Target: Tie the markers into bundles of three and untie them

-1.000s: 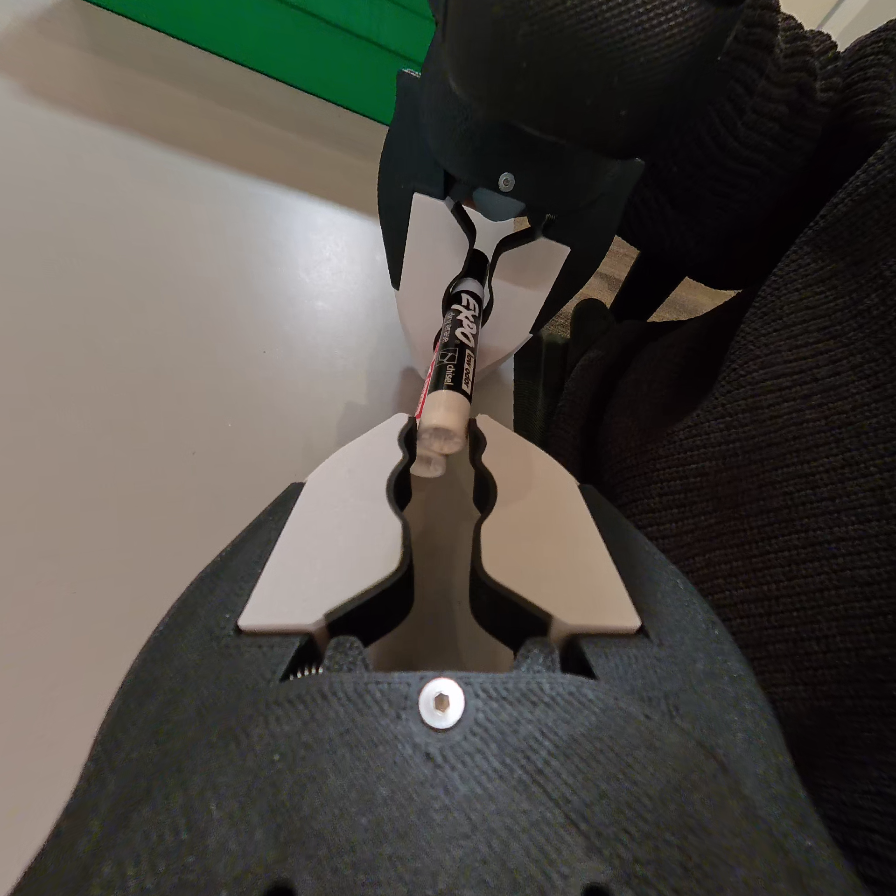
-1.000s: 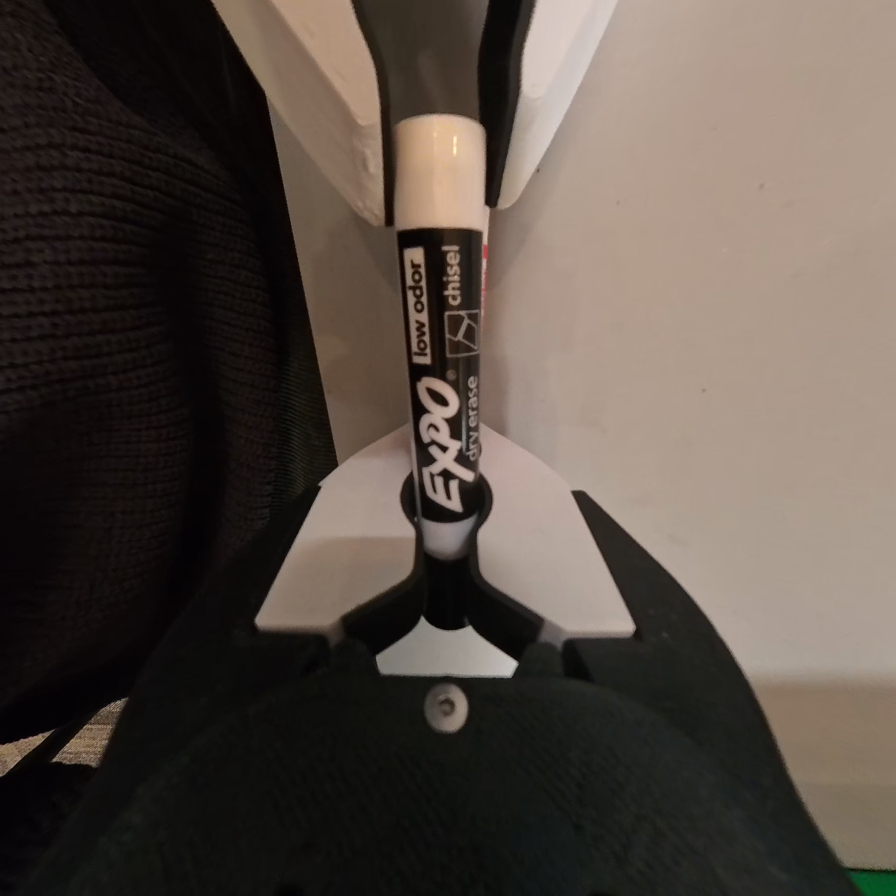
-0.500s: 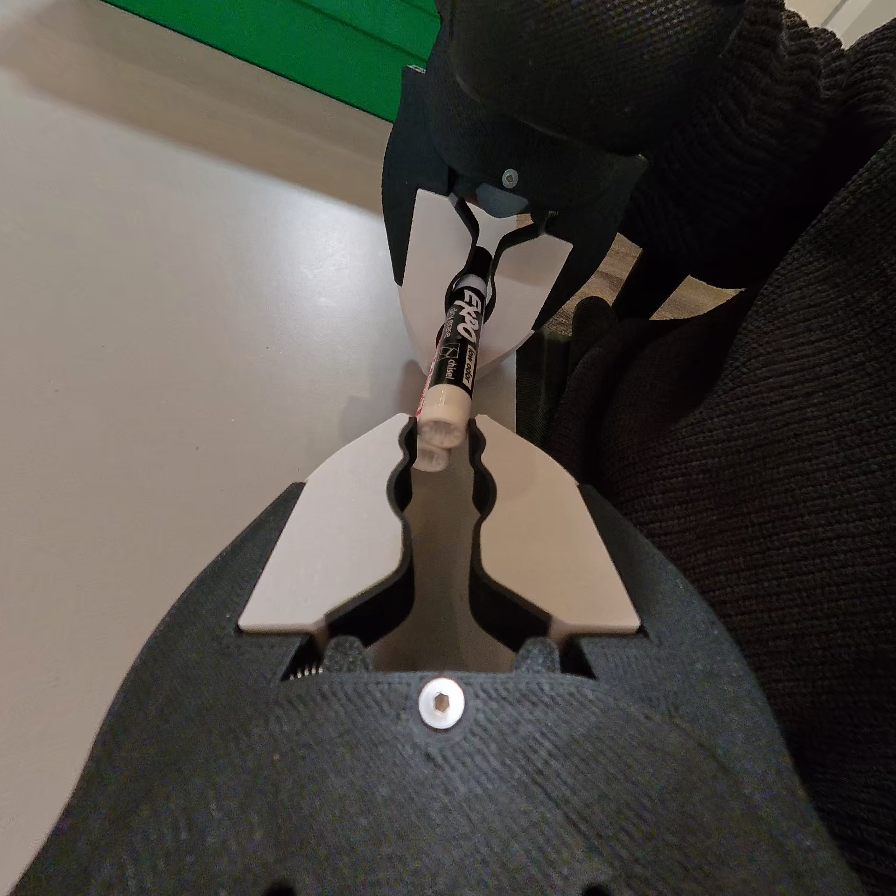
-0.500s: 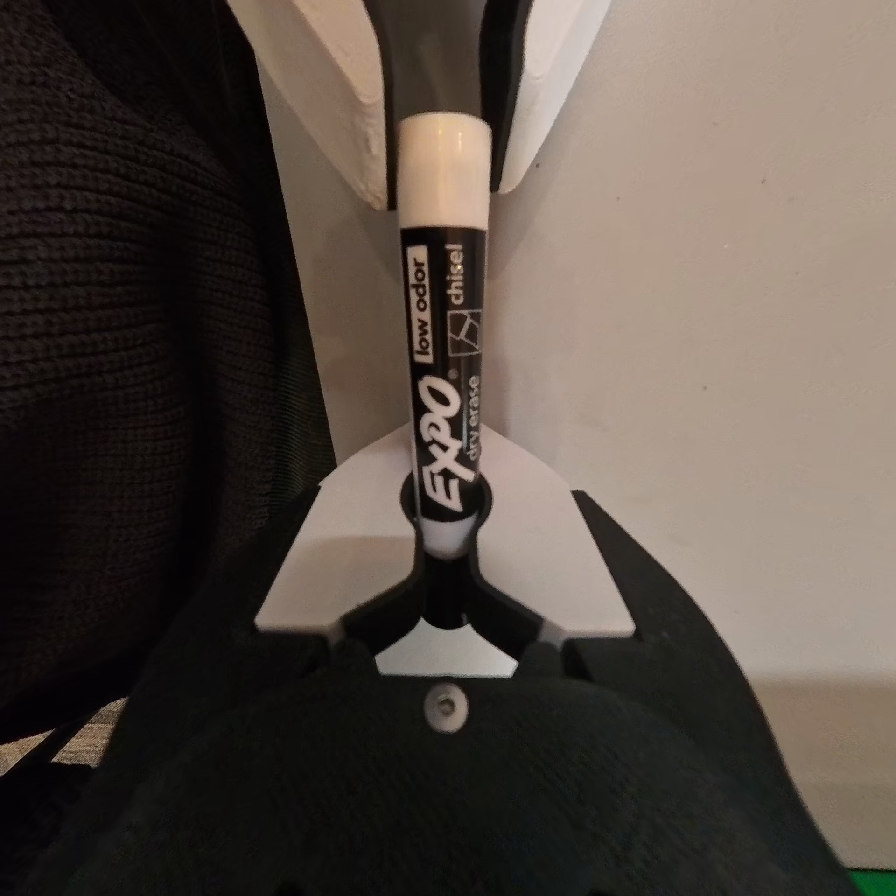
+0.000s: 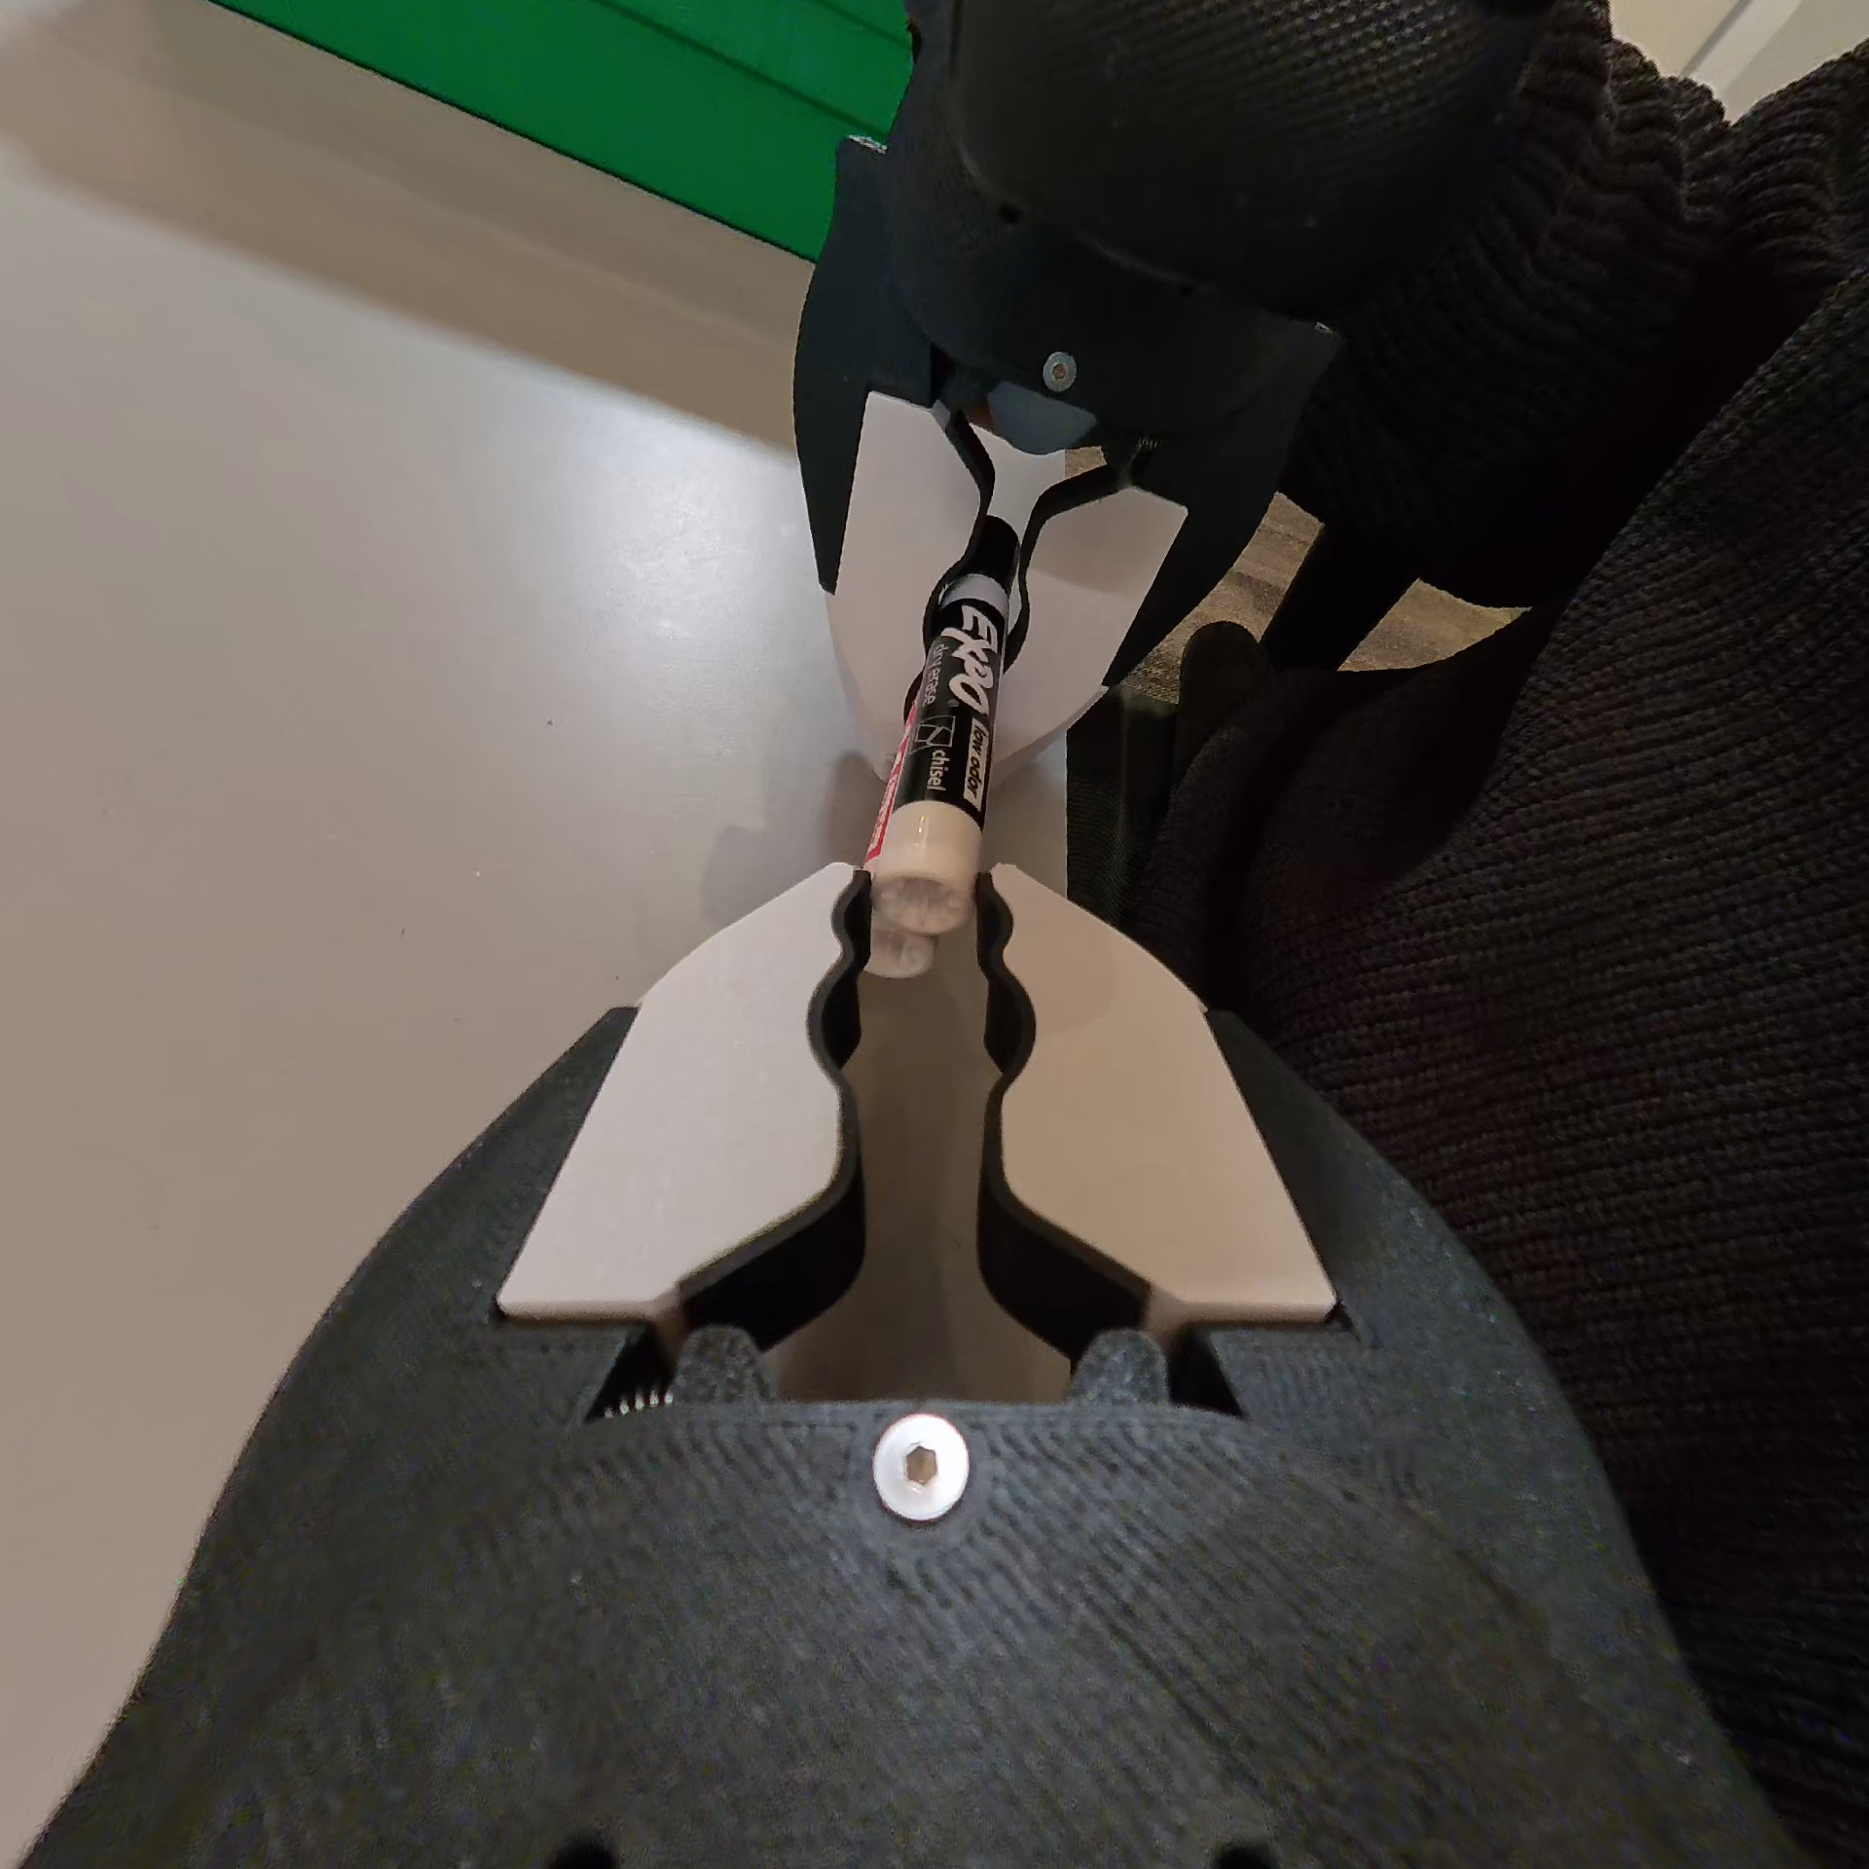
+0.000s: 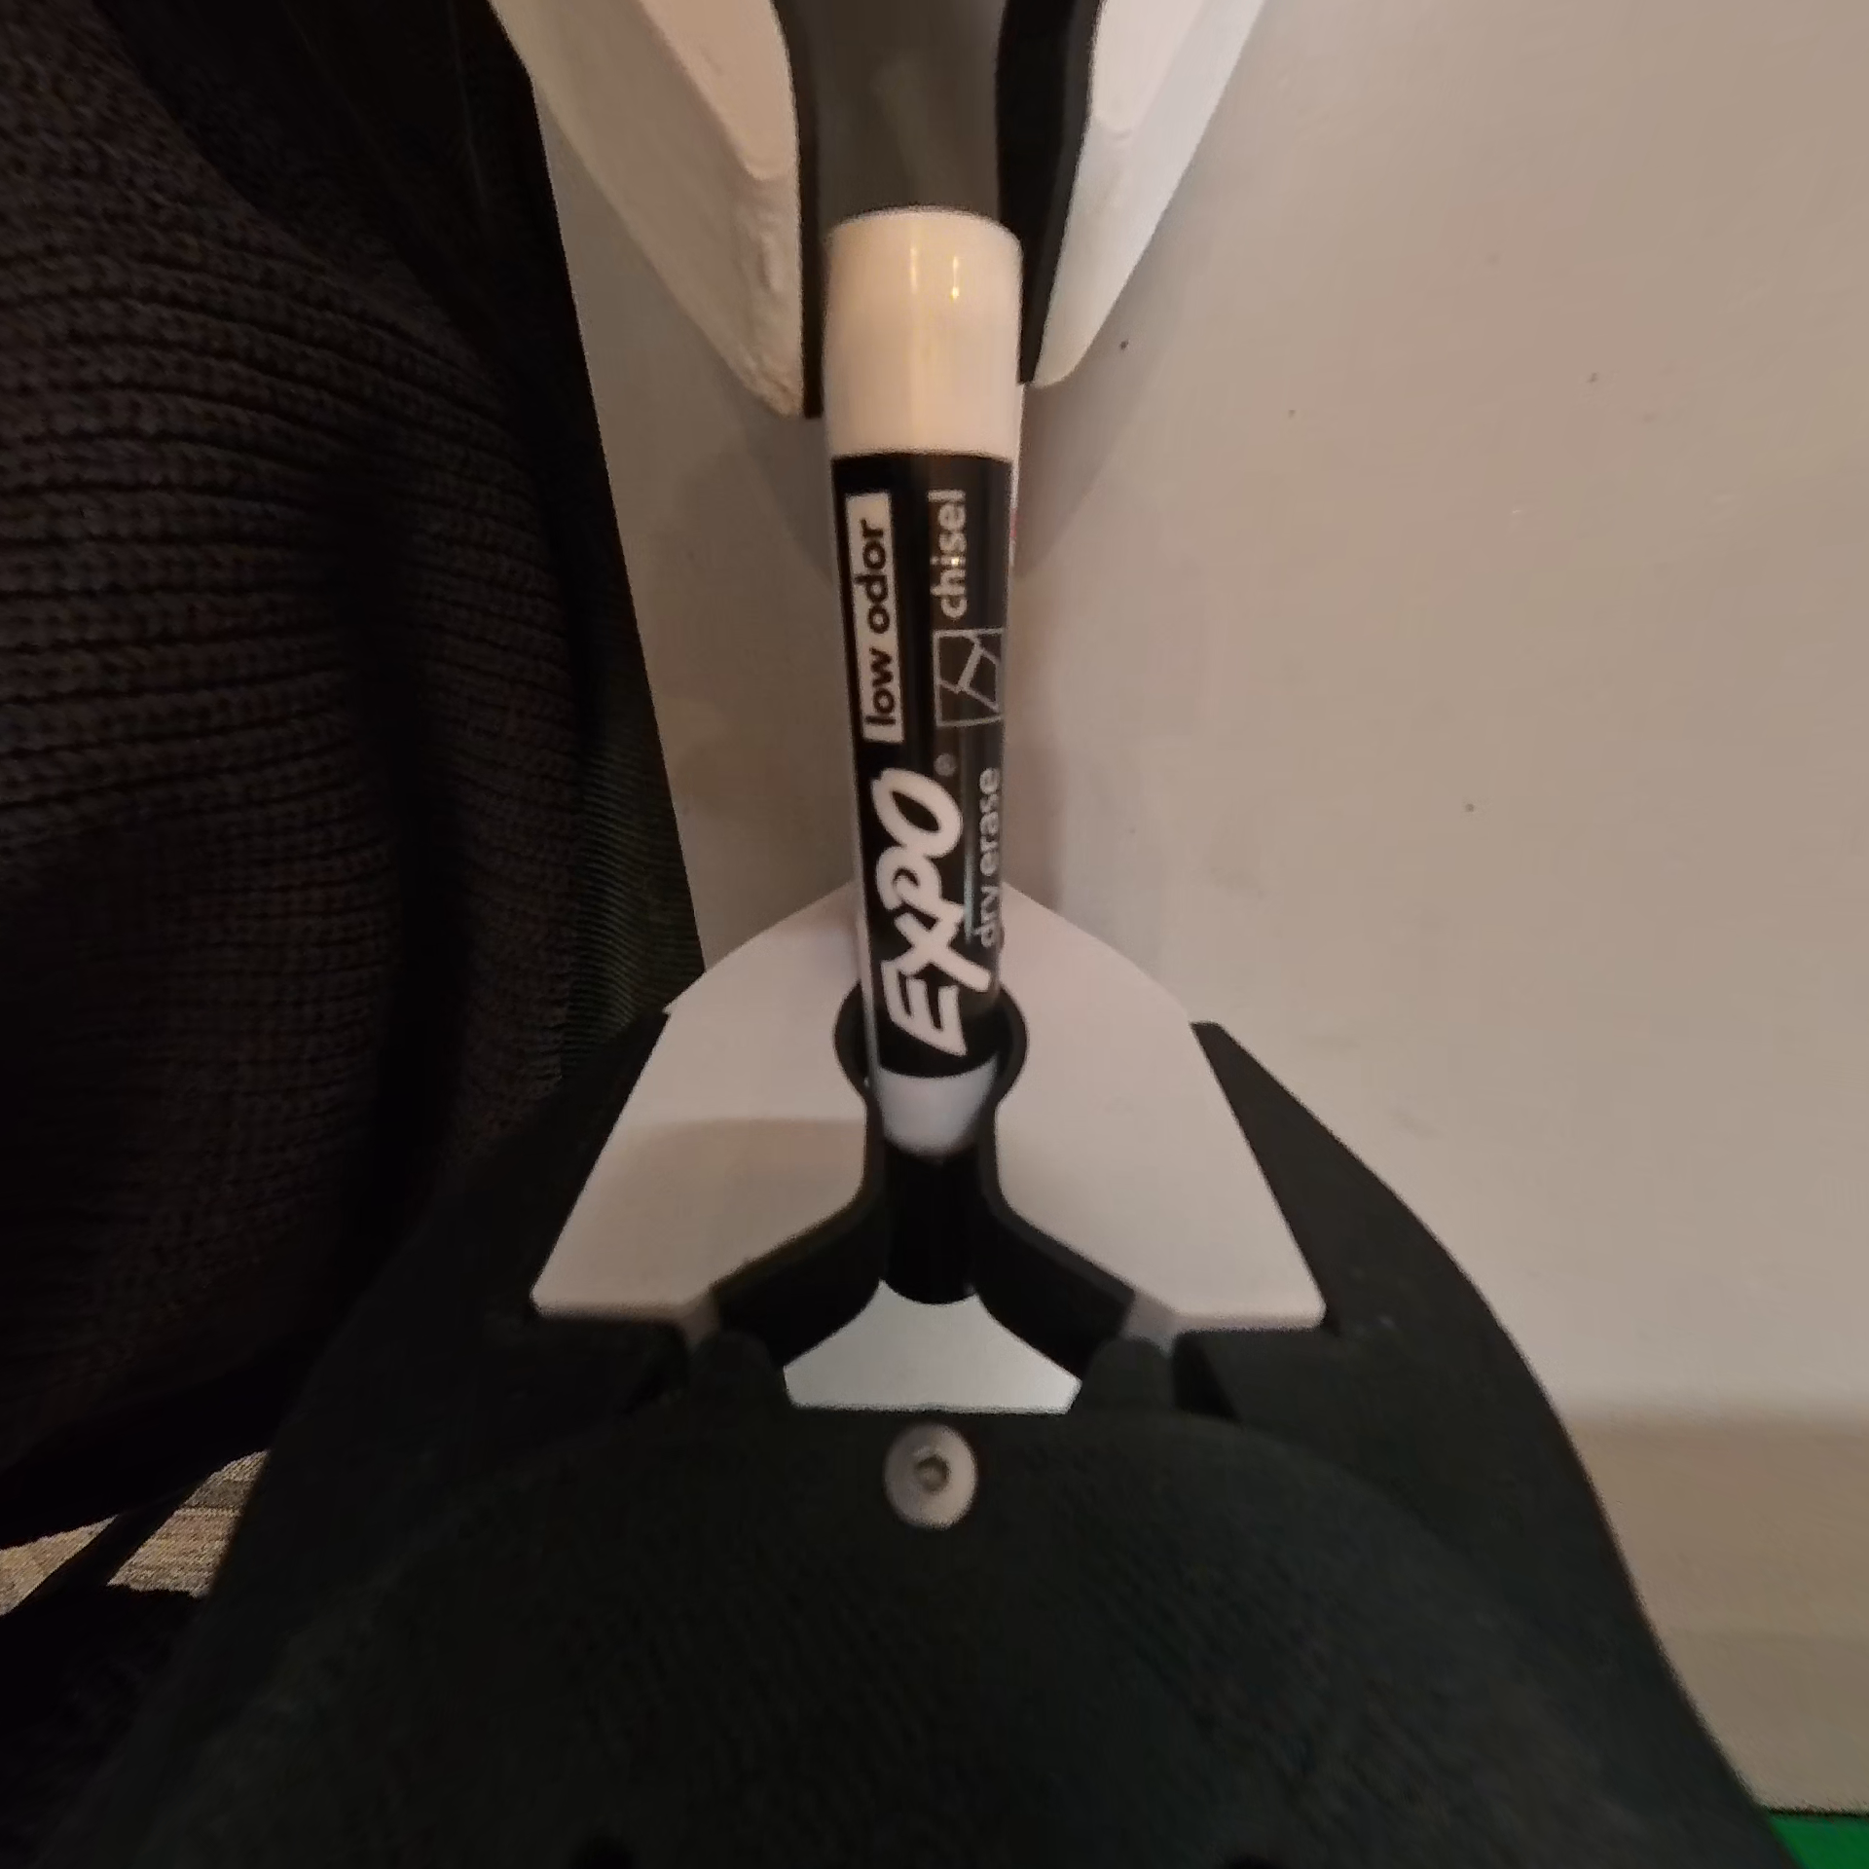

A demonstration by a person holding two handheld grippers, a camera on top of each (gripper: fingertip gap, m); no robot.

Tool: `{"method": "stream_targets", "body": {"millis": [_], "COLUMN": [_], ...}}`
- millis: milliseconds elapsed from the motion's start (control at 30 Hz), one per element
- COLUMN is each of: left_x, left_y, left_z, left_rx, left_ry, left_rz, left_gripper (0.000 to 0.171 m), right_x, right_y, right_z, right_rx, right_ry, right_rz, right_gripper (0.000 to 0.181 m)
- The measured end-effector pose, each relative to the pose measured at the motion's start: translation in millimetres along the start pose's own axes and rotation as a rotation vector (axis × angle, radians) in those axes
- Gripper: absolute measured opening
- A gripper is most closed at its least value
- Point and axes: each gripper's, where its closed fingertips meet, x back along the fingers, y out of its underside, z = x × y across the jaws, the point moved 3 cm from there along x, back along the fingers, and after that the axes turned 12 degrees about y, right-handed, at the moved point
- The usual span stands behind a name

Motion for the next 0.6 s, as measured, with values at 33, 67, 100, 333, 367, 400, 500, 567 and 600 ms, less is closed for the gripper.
{"method": "stream_targets", "body": {"millis": [33, 67, 100, 333, 367, 400, 500, 567, 600], "left_x": [0.0, -0.1, -0.5, -2.7, -2.8, -2.8, -3.0, -3.4, -3.6], "left_y": [0.1, 0.2, 0.7, 7.8, 8.1, 8.5, 9.6, 10.6, 10.9], "left_z": [-0.2, -0.3, 0.4, 0.3, 0.0, -0.3, -0.9, -0.9, -1.0], "left_rx": [0.003, 0.008, 0.015, 0.038, 0.043, 0.049, 0.052, 0.053, 0.055], "left_ry": [0.001, 0.002, 0.011, 0.015, 0.018, 0.02, 0.019, 0.019, 0.019], "left_rz": [0.001, 0.002, 0.001, -0.043, -0.042, -0.043, -0.048, -0.054, -0.055], "left_gripper": [0.021, 0.021, 0.024, 0.058, 0.058, 0.058, 0.059, 0.058, 0.058], "right_x": [-0.1, -0.2, -0.4, 0.3, 0.2, 0.2, 0.2, 0.1, 0.0], "right_y": [0.1, 0.1, 0.3, 3.5, 3.9, 4.1, 3.9, 3.5, 3.2], "right_z": [0.1, 0.2, 0.4, 3.0, 3.4, 3.6, 3.6, 3.3, 3.1], "right_rx": [0.0, 0.0, 0.0, -0.013, -0.014, -0.015, -0.016, -0.014, -0.013], "right_ry": [0.0, 0.001, 0.002, 0.006, 0.007, 0.007, 0.007, 0.007, 0.008], "right_rz": [0.0, 0.0, -0.001, -0.005, -0.006, -0.006, -0.006, -0.006, -0.005], "right_gripper": [0.015, 0.014, 0.014, 0.015, 0.015, 0.014, 0.014, 0.014, 0.014]}}
